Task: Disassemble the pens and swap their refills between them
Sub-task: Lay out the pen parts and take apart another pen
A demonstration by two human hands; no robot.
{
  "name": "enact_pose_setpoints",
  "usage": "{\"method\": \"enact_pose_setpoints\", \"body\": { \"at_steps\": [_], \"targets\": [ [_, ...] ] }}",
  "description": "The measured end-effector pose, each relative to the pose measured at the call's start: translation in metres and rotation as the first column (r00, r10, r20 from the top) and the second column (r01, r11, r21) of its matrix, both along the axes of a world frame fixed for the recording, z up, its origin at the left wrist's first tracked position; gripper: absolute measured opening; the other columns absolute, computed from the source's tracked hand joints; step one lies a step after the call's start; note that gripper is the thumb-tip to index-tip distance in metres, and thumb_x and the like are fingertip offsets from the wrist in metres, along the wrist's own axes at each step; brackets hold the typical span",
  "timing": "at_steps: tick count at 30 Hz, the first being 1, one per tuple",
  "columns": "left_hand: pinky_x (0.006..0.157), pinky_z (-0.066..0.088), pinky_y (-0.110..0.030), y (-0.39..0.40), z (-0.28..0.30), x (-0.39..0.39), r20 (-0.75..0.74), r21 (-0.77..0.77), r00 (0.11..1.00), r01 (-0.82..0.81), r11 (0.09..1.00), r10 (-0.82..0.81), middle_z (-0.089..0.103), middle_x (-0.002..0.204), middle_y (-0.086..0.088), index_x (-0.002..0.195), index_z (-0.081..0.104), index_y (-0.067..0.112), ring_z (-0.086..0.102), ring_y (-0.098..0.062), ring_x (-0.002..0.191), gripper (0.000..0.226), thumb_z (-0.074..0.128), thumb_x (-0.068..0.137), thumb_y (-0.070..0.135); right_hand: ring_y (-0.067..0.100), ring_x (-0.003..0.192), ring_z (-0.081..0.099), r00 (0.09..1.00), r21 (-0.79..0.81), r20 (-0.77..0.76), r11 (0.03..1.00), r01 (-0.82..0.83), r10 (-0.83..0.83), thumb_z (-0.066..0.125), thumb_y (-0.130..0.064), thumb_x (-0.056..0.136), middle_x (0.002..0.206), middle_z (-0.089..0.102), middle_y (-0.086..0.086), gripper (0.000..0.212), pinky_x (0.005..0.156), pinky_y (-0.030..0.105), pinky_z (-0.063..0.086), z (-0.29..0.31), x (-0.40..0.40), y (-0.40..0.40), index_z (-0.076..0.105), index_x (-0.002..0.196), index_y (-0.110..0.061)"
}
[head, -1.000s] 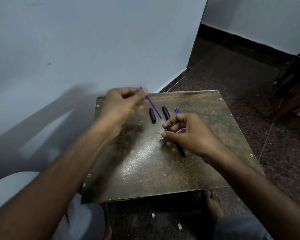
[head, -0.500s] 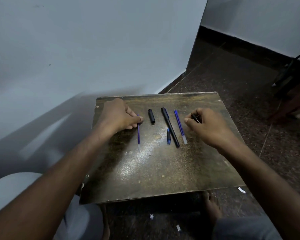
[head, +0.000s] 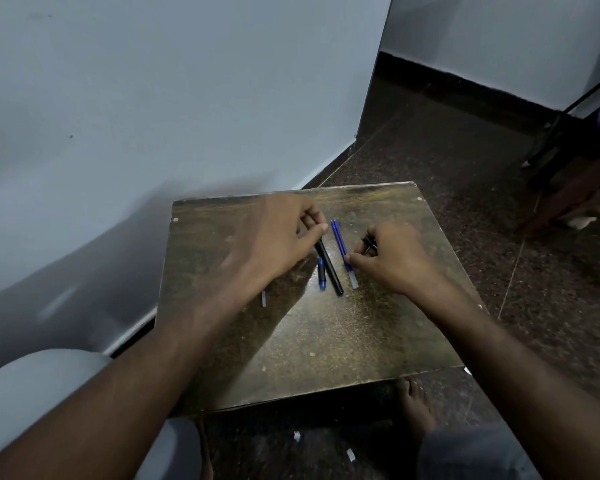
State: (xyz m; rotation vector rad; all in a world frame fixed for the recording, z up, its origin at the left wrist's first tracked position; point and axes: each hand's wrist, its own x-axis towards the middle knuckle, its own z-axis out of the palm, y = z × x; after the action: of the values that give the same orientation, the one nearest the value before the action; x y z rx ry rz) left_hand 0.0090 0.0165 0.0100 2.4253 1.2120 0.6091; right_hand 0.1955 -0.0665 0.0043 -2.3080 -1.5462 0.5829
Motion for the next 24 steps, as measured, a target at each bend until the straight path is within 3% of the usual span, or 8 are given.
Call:
{"method": "enact_pose_setpoints", "body": {
  "at_steps": [3, 6, 8, 10, 14, 16, 20, 24],
  "targets": [
    [0.048, 0.035, -0.005, -0.005, -0.006, 0.01, -0.031, -0.003, 1.0, 0.002, 1.0, -0.002, 0.074, 0.083, 0.023, 0.103, 0.081, 0.035, 0.057, 0.016, 0.067, 0.007, 0.078, 0.099, 0.041, 0.008, 0.071, 0.065, 1.0, -0.017, 0.001, 1.0, -0.009, 0.009, 0.085, -0.029, 0.093, 0.075, 0.073, -0.004, 0.029, 0.059, 0.024, 0.043, 0.0, 0.001, 0.0, 0.068, 0.07, -0.024],
    [0.052, 0.034, -0.006, -0.008, -0.006, 0.019, -0.035, 0.025, 0.999, -0.024, 0.999, 0.025, 0.074, 0.076, 0.024, 0.097, 0.082, 0.037, 0.056, 0.014, 0.063, 0.007, 0.081, 0.096, 0.044, 0.022, 0.087, 0.074, 0.999, -0.029, 0.048, 0.999, 0.016, -0.015, 0.078, -0.018, 0.095, 0.085, 0.08, 0.006, 0.018, 0.072, 0.03, 0.052, 0.005, 0.008, 0.0, 0.077, 0.077, -0.015],
    [0.05, 0.039, -0.014, -0.008, -0.005, 0.024, -0.05, 0.078, 0.996, -0.064, 0.995, 0.068, 0.076, 0.075, 0.021, 0.094, 0.082, 0.036, 0.058, 0.006, 0.067, 0.012, 0.08, 0.096, 0.047, 0.025, 0.086, 0.073, 0.996, -0.01, 0.078, 0.999, 0.036, -0.035, 0.075, -0.014, 0.096, 0.085, 0.08, 0.01, 0.015, 0.07, 0.032, 0.052, 0.006, 0.013, -0.001, 0.08, 0.083, -0.007],
    [0.049, 0.032, -0.019, -0.009, -0.007, 0.03, -0.08, 0.137, 0.992, -0.09, 0.986, 0.102, 0.076, 0.076, 0.019, 0.091, 0.082, 0.035, 0.055, -0.004, 0.081, 0.02, 0.079, 0.095, 0.054, 0.023, 0.082, 0.07, 0.996, -0.007, 0.081, 0.999, 0.034, -0.033, 0.079, -0.02, 0.095, 0.083, 0.079, 0.008, 0.017, 0.065, 0.032, 0.048, 0.006, 0.013, -0.002, 0.08, 0.084, -0.009],
    [0.058, 0.049, -0.031, -0.013, -0.01, 0.044, -0.195, 0.125, 0.969, -0.126, 0.984, 0.149, 0.078, 0.081, 0.013, 0.088, 0.083, 0.035, 0.068, -0.016, 0.096, 0.038, 0.075, 0.089, 0.072, 0.024, 0.08, 0.072, 0.996, -0.02, 0.091, 1.0, 0.002, 0.0, 0.083, -0.029, 0.093, 0.082, 0.08, 0.01, 0.025, 0.066, 0.034, 0.052, 0.004, 0.013, -0.006, 0.081, 0.081, -0.007],
    [0.057, 0.045, -0.032, -0.016, -0.009, 0.054, -0.267, 0.142, 0.947, -0.148, 0.979, 0.181, 0.078, 0.083, 0.008, 0.086, 0.082, 0.034, 0.074, -0.021, 0.097, 0.042, 0.074, 0.087, 0.075, 0.027, 0.081, 0.072, 0.992, -0.029, 0.123, 1.0, 0.0, 0.004, 0.083, -0.027, 0.092, 0.08, 0.079, 0.011, 0.026, 0.068, 0.033, 0.048, 0.003, 0.017, -0.006, 0.078, 0.078, -0.006],
    [0.06, 0.041, -0.036, -0.023, -0.006, 0.062, -0.347, 0.179, 0.914, -0.155, 0.972, 0.209, 0.07, 0.083, 0.003, 0.089, 0.08, 0.03, 0.07, -0.026, 0.103, 0.04, 0.073, 0.088, 0.069, 0.024, 0.084, 0.061, 0.991, -0.055, 0.131, 0.998, 0.017, -0.01, 0.079, -0.025, 0.093, 0.079, 0.071, 0.006, 0.032, 0.07, 0.03, 0.042, -0.002, 0.02, -0.007, 0.063, 0.066, -0.019],
    [0.061, 0.041, -0.036, -0.026, -0.001, 0.065, -0.377, 0.144, 0.906, -0.148, 0.978, 0.192, 0.053, 0.071, 0.002, 0.078, 0.07, 0.023, 0.066, -0.029, 0.086, 0.033, 0.076, 0.09, 0.053, 0.031, 0.079, 0.064, 0.992, -0.073, 0.129, 0.997, 0.024, -0.015, 0.072, -0.023, 0.092, 0.078, 0.065, 0.01, 0.035, 0.067, 0.031, 0.045, -0.004, 0.018, -0.007, 0.054, 0.063, -0.017]
  ]
}}
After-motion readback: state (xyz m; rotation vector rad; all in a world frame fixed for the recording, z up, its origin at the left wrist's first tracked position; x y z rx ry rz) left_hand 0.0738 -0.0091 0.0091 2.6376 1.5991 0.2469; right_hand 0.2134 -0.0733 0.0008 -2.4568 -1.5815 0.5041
